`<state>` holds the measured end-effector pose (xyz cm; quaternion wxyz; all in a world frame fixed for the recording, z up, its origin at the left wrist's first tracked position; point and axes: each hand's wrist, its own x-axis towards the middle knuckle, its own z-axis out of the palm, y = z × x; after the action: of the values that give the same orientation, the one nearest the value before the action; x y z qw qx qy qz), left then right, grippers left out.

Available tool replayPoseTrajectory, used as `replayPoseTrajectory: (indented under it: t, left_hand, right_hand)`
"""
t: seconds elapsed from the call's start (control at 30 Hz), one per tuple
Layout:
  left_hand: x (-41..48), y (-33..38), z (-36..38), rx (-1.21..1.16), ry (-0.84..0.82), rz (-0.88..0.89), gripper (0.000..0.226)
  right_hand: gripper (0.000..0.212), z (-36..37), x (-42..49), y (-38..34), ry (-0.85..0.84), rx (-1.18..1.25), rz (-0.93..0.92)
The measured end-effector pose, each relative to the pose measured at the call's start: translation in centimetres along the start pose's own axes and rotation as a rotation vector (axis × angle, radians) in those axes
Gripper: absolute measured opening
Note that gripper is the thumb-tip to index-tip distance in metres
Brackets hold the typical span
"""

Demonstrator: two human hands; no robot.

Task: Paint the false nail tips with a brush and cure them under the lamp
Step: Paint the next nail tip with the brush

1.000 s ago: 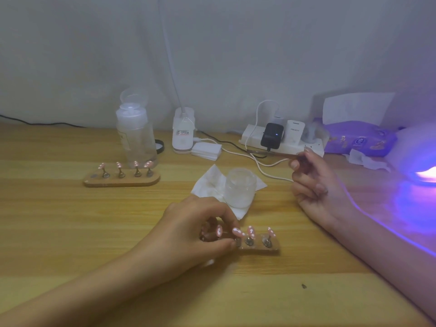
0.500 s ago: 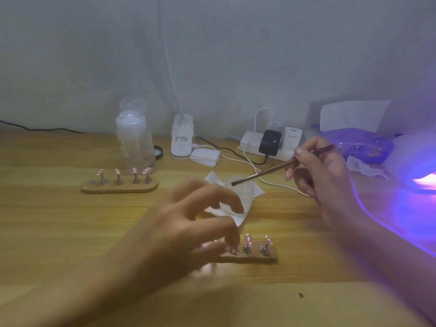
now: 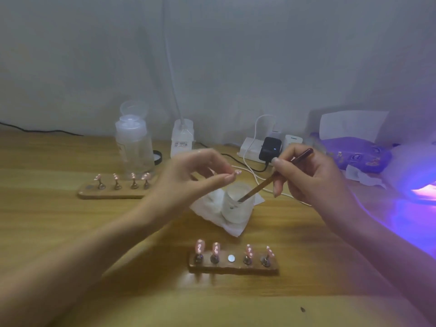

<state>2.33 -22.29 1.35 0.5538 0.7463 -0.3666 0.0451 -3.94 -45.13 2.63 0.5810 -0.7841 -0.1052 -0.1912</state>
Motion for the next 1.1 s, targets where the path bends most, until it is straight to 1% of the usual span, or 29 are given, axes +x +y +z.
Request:
replayPoseTrajectory:
  t: [0.1,0.17,0.23,0.4,0.57,0.63,0.7,0.8,0.87,0.97,1.1]
  left_hand:
    - [-1.1,-1.6,0.6,0.012,0.119,0.045,0.017]
    - [-1.5,-2.3,0.5,0.028,0.142,0.072,0.016]
    - [-1.7,-2.8,0.5,0.038,0.16,0.059,0.013]
    - [-1.7,-3.5,0.8,0.041,0.139,0.032,0.01]
    - [-1.8,-3.5,0.7,0.095,0.14,0.036,0.008]
    - [-1.9,-3.5,0.7,0.103,0.148,0.019,0.007]
    - [-1.9,-3.6,0.6,0.093,0.154,0.007,0.005]
    - [-1.9,-3.6,0.6,0.082,0.144,0.0,0.004]
    - [-1.9,-3.6,0.6,0.084,0.135,0.0,0.008]
    - [-1.8,-3.6,0.7,0.104,0.123,-0.011,0.009]
    - [-1.8,-3.7,0.8,0.106,0.117,-0.026,0.007]
  right_hand:
    - [0.021,-0.6,0.2,0.5,0.081,0.115,0.038]
    - [0.022,-0.8,0.2,1.2,0.126,0.167,0.058]
    - [0.023,-0.8,0.0,2.0,0.178,0.231,0.078]
    - [0.021,-0.7,-0.6,3.7,0.255,0.363,0.123]
    - [0.021,-0.6,-0.7,4.2,0.298,0.45,0.226]
    - [0.021,-0.6,-0.8,4.2,0.3,0.435,0.204]
    - [0.022,-0.6,-1.0,4.1,0.272,0.37,0.136]
    - [0.023,-0.5,-1.0,3.3,0.137,0.269,0.041]
    - [0.024,-0.4,-0.7,2.3,0.051,0.156,-0.001]
    - [0.026,-0.1,-0.5,1.4,-0.023,0.053,-0.029]
    - [0.031,0.3,-0.6,1.6,-0.049,0.03,-0.028]
